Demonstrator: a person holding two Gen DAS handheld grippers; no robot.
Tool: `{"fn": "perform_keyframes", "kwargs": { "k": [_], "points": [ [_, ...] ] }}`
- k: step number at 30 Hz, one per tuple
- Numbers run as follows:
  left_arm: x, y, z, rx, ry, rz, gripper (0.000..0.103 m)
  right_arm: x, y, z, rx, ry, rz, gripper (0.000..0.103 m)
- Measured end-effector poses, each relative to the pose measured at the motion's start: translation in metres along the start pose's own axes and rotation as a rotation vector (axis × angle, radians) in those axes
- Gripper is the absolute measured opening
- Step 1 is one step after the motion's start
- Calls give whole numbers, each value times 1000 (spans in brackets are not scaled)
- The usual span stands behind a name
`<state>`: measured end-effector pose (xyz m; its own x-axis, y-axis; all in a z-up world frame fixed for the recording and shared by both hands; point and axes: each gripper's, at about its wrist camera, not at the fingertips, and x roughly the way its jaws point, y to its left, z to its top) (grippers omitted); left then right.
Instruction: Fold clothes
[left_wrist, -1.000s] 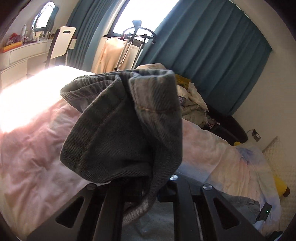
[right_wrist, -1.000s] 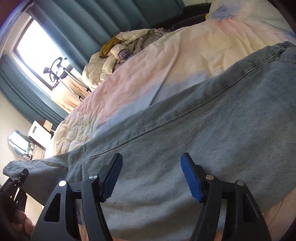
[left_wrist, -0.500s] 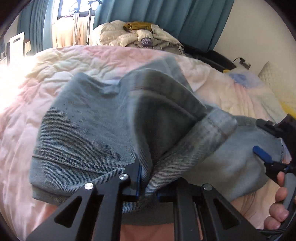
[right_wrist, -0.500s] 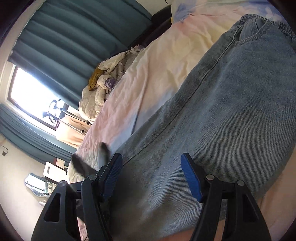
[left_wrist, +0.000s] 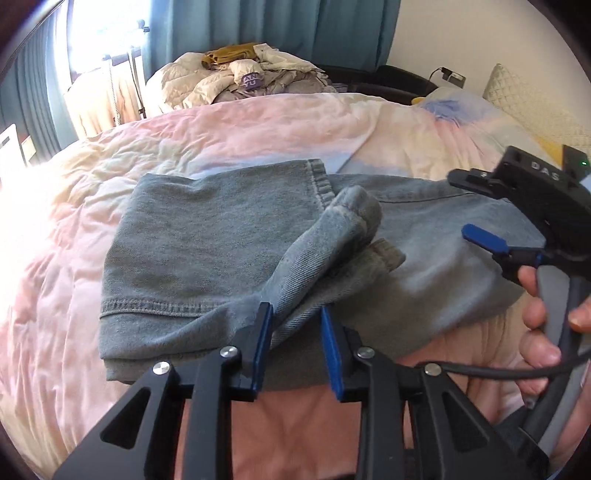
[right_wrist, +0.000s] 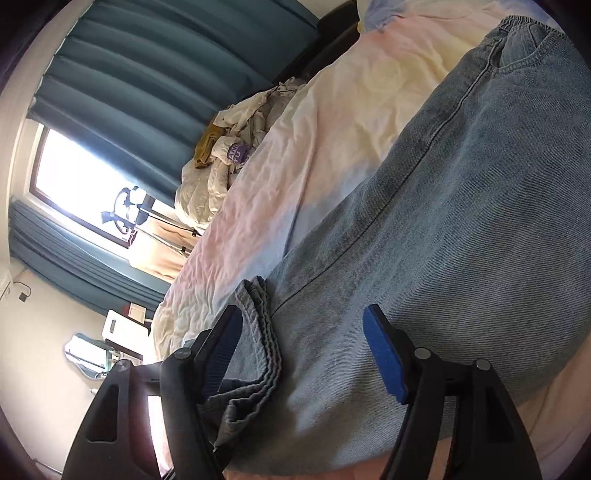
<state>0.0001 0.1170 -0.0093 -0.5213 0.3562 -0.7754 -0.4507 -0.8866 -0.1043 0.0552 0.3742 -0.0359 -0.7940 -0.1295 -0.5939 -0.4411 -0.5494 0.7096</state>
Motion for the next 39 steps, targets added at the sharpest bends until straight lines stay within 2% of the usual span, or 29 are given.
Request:
{"fn": "perform_keyframes", "kwargs": {
  "k": [6,9,14,21,26,29,34,37,39],
  "points": [
    [-30,5,1,24,-14,-54,27,18,16,-14,-48,97,50,69],
    [-29,11,4,17,-17,-53,27,32,25,-24,-86,160,71,69],
    [-24,17,7,17,-36,-58,27,58,30,-32,-77,244,108,69],
    [-14,35,5,-16,-40,-75,27,87,39,-35,-188,273,-12,69],
    [-18,43,5,-25,-64,-102,27,102,45,-41,-249,308,-31,69],
    [-30,48,4,-27,-81,-146,27,105,49,-44,-281,329,-15,69],
    [-66,53,2,-25,-149,-285,27,111,54,-53,-350,341,-73,69],
    [-80,59,2,-30,-204,-293,27,112,58,-57,-391,337,-99,69],
    [-76,68,3,-66,-199,-280,27,111,62,-58,-410,332,-107,71]
  ]
}}
